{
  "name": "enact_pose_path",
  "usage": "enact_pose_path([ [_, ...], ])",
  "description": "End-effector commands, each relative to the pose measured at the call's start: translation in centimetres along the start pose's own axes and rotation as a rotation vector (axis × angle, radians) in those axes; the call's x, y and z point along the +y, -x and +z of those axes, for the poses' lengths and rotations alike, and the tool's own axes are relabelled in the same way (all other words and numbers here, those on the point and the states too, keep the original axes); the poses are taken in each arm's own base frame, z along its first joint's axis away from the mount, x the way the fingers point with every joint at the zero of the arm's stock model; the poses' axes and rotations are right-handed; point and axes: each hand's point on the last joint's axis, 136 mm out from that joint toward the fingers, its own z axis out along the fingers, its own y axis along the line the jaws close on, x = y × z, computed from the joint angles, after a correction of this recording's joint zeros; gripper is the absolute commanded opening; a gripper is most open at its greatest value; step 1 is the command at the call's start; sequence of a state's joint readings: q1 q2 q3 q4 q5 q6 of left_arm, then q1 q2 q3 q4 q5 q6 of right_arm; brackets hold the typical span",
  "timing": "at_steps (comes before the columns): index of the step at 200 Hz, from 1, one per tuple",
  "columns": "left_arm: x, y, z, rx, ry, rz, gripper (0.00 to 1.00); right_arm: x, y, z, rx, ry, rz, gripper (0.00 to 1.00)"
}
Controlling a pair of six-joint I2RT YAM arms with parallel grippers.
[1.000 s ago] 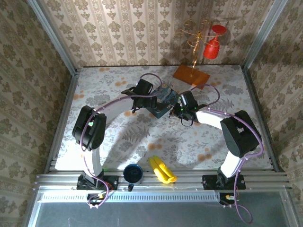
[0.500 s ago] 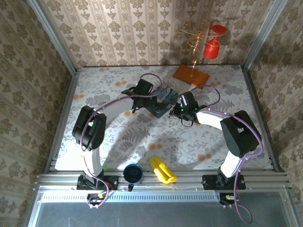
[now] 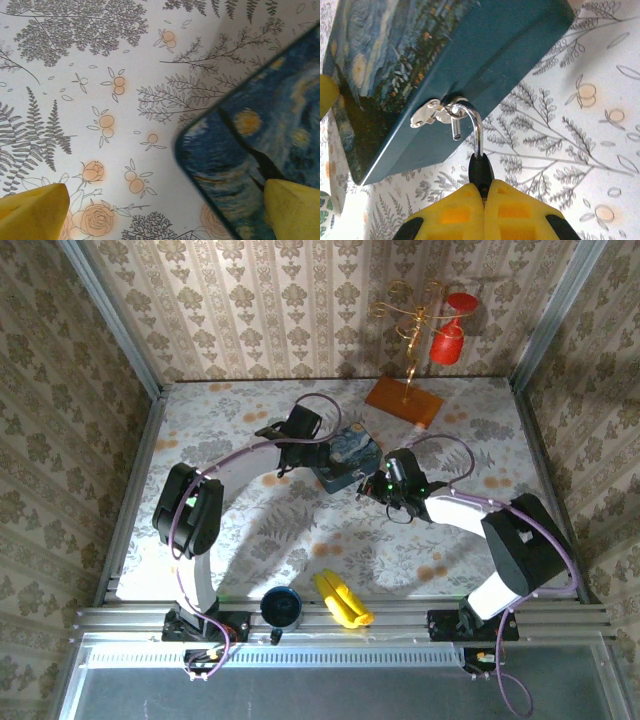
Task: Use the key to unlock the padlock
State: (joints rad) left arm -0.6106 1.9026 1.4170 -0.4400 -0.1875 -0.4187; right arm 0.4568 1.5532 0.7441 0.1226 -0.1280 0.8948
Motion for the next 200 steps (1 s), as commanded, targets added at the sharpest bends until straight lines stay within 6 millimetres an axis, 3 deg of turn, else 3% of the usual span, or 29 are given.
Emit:
enact_pose_path([
  [1,3.9,-2.7,1.4,0.124,0.140,0.041,1.00,-1.1,-0.4,-1.4,-0.035,-0.068,0.016,0.00],
  [49,2.3,-1.9,-0.1,0.096,0.076,0.035,1.00,-2.2,-1.3,-1.1,-0.057,-0.086,0.037,0.00],
  [79,-1.1,-1.9,-2.4,0.062,-0.021,0.065,1.00,-2.3,-1.4,-0.4,-0.061,-0.082,0.052,0.00],
  [102,-3.0,-3.3,-2.8,0.093,-0.049,0.084,1.00,-2.0,-1.3,-0.1,-0.068,-0.077,0.055,0.00],
  [126,-3.6,-4.6,-3.2,0.107,-0.047,0.067,1.00,-1.8,-1.2,-0.2,-0.074,-0.074,0.054,0.00],
  [200,-6.4,-3.2,-5.5,0.001,-0.186,-0.041,1.00,-1.9,-1.3,-0.6,-0.083,-0.074,0.053,0.00],
])
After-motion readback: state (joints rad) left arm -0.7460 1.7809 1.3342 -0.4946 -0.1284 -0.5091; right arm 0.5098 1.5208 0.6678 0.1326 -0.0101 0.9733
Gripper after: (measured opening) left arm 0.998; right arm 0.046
